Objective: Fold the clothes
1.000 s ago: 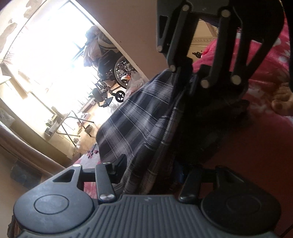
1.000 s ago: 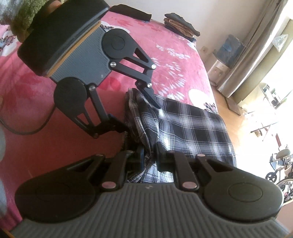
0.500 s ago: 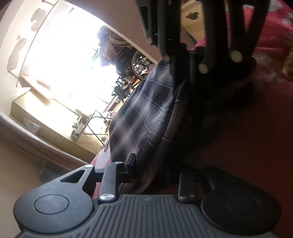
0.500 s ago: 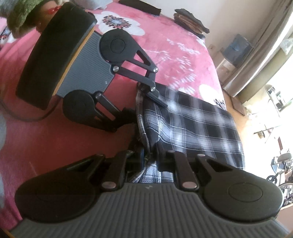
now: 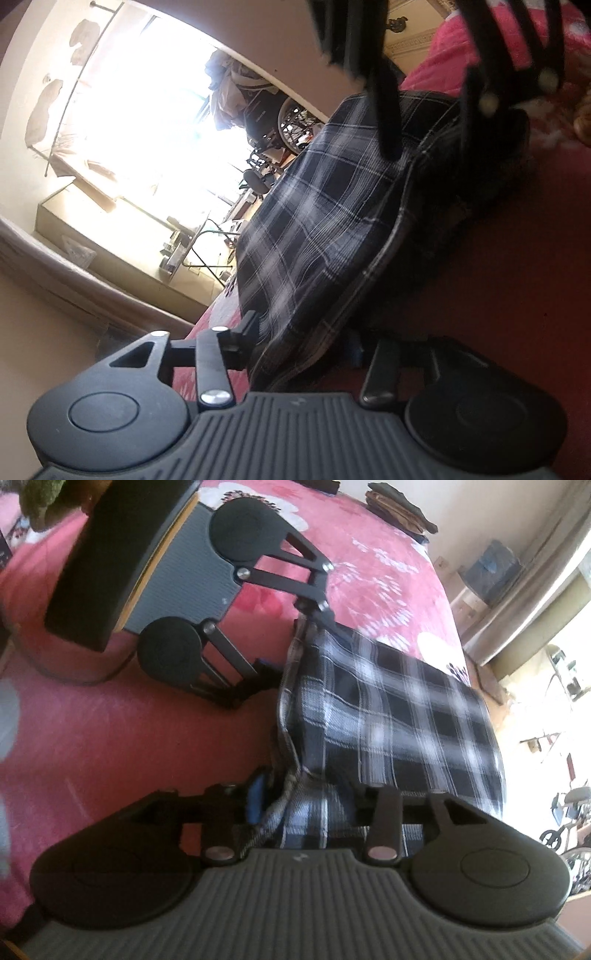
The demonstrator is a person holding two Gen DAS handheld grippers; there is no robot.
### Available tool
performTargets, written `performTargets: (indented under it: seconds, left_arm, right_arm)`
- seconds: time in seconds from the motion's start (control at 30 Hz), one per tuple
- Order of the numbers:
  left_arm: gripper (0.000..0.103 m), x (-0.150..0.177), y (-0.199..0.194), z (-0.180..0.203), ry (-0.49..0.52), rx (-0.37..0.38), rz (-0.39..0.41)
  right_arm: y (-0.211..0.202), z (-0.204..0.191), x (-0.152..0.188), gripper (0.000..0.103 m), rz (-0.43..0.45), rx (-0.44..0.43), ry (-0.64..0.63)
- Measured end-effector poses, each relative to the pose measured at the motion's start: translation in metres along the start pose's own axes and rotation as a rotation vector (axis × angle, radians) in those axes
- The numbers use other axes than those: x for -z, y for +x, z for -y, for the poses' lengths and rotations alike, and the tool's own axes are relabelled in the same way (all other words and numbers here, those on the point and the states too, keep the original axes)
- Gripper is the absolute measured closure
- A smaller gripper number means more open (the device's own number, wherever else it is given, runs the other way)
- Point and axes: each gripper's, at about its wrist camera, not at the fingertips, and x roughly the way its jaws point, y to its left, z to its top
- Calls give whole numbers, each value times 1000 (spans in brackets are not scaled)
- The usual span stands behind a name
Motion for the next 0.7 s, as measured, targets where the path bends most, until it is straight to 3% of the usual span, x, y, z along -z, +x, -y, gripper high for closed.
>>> performTargets:
  seconds: [0.27,0.33,0.43,0.57,0.63,0.7]
  left_arm:
    - [46,-2,-9,-2,3,-3,-25]
    - [46,0,-11,-2,9,-3,-37]
    - [45,4,-19,-1,-7,12,-69]
    - [45,10,-31,-10,-59,46,-111]
    - [44,15,-40,-20,-84,64,-122]
    - [44,20,-47,-31,-115,77,-131]
  right_arm:
    - [-7,0,13,65,-51,-21,4]
    - [-4,-2,15,78,-60,-20,-10]
    - [-5,-5,17,78,-65,-12,-54]
    - [-7,-9,19,71,-72,-1,-113]
    - [-13,-8,20,60,-55,21,-129]
    - [-16,-6,20,57,-31,21,-121]
